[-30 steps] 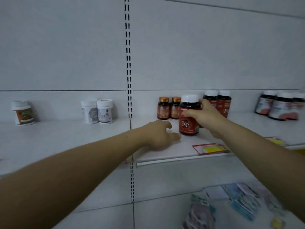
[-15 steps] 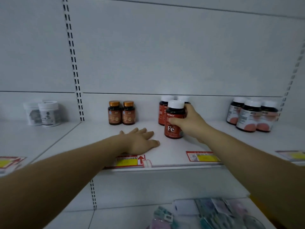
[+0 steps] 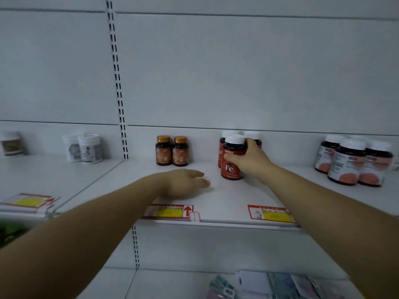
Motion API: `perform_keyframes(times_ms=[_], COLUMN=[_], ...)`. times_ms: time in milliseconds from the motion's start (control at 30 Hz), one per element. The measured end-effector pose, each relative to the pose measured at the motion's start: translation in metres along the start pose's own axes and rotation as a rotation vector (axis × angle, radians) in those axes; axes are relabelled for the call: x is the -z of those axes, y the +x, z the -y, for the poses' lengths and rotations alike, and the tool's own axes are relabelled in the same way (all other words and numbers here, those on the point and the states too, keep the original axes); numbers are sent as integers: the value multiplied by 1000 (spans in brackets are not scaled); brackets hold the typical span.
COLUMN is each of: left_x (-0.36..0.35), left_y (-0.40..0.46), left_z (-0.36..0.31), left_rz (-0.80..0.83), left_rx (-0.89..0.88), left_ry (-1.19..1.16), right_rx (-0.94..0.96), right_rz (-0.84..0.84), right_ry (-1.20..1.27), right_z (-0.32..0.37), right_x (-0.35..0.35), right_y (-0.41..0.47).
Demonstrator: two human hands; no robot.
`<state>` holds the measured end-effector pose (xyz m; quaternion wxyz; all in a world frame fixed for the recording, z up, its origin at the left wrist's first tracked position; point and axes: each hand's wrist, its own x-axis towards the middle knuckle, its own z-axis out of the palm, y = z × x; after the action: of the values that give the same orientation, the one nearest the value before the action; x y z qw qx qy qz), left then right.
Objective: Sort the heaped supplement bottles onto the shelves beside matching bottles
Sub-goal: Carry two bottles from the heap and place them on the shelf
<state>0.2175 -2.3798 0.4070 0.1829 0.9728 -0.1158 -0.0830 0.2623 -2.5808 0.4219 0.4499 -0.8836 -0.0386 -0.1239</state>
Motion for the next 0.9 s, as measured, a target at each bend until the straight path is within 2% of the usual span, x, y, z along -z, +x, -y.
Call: perform_keyframes(times_ms=[133, 200, 300, 500, 733, 900], left_x=[15, 23, 36, 58, 68, 61], left_y=[-34, -61, -108, -243, -426, -514], left_z=[22, 42, 79, 194, 352, 458], left_rz=[-120, -153, -206, -335, -352, -380], left_rx=[22, 37, 71, 214, 544, 719], left_ry=[-27, -2, 8, 38, -12, -68], right_rx=[156, 234, 290, 480, 738, 883], right_rz=[-122, -67, 112, 370, 667, 871], right_ry=[-221, -273, -340, -329, -258, -285], right_z=[39, 71, 123, 249, 401, 472], right_x=[13, 4, -40, -198, -399, -532], right_y=[-13, -25, -45, -113, -236, -313])
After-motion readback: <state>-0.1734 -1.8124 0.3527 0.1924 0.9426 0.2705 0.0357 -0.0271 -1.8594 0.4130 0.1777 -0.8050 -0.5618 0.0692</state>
